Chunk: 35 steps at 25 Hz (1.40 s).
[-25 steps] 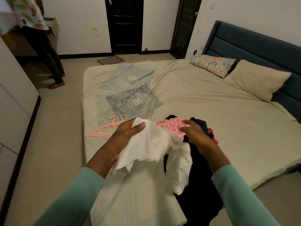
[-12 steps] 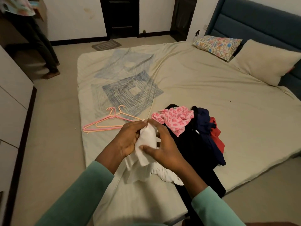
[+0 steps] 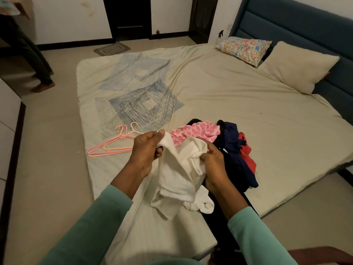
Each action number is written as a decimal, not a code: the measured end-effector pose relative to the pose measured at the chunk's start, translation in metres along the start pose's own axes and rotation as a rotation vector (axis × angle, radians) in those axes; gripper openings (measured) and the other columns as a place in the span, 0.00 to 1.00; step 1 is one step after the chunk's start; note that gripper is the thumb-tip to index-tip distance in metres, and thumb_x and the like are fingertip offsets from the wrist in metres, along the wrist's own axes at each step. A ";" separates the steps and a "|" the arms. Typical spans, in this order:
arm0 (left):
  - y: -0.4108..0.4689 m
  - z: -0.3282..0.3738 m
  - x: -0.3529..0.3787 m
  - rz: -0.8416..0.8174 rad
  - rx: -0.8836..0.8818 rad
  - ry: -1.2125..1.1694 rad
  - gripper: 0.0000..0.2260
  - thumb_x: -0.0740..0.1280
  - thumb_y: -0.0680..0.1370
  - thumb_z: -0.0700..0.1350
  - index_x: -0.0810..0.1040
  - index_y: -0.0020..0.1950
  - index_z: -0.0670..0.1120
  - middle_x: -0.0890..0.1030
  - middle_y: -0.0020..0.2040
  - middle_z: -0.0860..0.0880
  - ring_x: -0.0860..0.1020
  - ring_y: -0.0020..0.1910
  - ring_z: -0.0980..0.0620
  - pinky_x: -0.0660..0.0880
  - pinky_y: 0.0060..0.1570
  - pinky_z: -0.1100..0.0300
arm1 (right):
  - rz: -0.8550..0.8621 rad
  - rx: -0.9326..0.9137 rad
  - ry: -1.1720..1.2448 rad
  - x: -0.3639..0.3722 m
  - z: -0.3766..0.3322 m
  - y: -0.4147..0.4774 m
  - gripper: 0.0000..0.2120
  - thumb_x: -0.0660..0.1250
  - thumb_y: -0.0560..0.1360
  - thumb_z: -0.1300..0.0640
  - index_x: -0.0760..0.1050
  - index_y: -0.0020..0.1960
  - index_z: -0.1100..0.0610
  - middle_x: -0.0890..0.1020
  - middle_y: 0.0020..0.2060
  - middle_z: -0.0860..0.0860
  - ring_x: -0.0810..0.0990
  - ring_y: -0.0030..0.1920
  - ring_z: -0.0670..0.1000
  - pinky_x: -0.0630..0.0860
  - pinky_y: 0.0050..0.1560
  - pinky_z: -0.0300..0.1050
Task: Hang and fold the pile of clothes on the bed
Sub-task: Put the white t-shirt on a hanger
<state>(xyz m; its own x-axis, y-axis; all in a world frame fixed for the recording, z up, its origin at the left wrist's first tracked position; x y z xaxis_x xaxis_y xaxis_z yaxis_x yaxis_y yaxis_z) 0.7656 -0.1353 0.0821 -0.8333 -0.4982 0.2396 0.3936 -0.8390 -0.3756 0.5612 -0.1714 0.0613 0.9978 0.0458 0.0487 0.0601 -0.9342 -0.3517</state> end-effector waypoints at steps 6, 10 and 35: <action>-0.013 0.014 0.000 -0.012 0.037 -0.005 0.07 0.75 0.79 0.42 0.80 0.50 0.39 0.86 0.40 0.43 0.86 0.35 0.51 0.79 0.32 0.63 | -0.241 -0.396 -0.425 0.028 -0.035 -0.020 0.26 0.74 0.76 0.56 0.73 0.72 0.46 0.79 0.66 0.44 0.77 0.66 0.42 0.76 0.68 0.46; -0.022 0.016 0.013 -0.114 0.044 0.099 0.06 0.75 0.79 0.44 0.83 0.44 0.42 0.86 0.42 0.43 0.84 0.39 0.52 0.78 0.36 0.62 | -0.336 -0.639 -0.667 0.060 -0.054 -0.028 0.26 0.76 0.76 0.56 0.75 0.73 0.49 0.81 0.64 0.41 0.78 0.61 0.35 0.74 0.63 0.34; -0.067 -0.006 -0.020 -0.188 0.343 0.400 0.15 0.75 0.75 0.59 0.86 0.50 0.48 0.86 0.45 0.43 0.85 0.44 0.44 0.81 0.48 0.46 | 0.083 -0.725 -0.419 0.058 -0.086 -0.069 0.09 0.62 0.84 0.53 0.81 0.53 0.52 0.84 0.38 0.47 0.85 0.33 0.52 0.80 0.36 0.50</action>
<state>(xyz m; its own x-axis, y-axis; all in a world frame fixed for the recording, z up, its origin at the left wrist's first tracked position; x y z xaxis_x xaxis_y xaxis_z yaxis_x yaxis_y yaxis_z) 0.7535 -0.0672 0.0968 -0.9574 -0.2671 -0.1095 0.2718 -0.9619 -0.0301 0.6126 -0.1349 0.1692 0.9352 -0.0391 -0.3521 0.0950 -0.9298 0.3555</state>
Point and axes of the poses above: each hand's wrist, its own y-axis towards the middle knuckle, its own x-axis out of the palm, z = x × y, the point moved 4 cm from there along y, towards the middle knuckle
